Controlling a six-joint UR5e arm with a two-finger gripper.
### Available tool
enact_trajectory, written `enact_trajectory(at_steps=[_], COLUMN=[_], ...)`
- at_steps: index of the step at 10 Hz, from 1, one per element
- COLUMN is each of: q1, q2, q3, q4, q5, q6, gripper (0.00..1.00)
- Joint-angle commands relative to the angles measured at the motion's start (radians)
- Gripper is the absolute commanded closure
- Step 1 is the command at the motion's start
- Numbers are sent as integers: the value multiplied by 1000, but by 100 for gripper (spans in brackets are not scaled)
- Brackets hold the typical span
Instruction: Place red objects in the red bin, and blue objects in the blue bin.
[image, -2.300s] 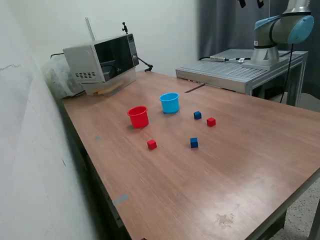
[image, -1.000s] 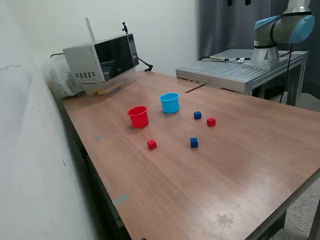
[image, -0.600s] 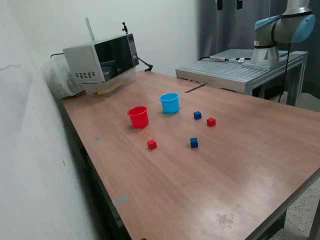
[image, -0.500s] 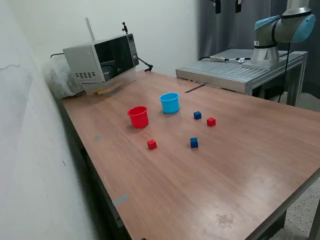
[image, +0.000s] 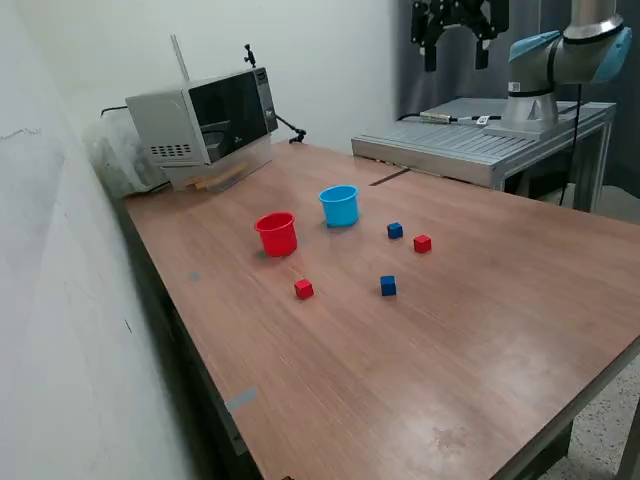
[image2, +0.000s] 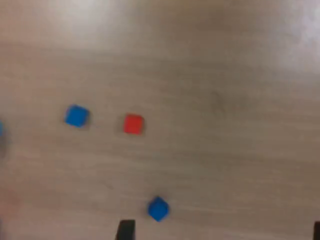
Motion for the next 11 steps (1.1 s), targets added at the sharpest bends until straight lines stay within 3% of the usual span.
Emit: enact_trajectory(at_steps=[1,3,6,11], q1=[48,25,-27,-84], q2=[255,338,361,494], q3=[-148,-154,-168,-295], q4=[-96,-162,-183,-212], q5=[18,18,18,18], q6=[0,-2,-43,-97], gripper=[0,0,0,0])
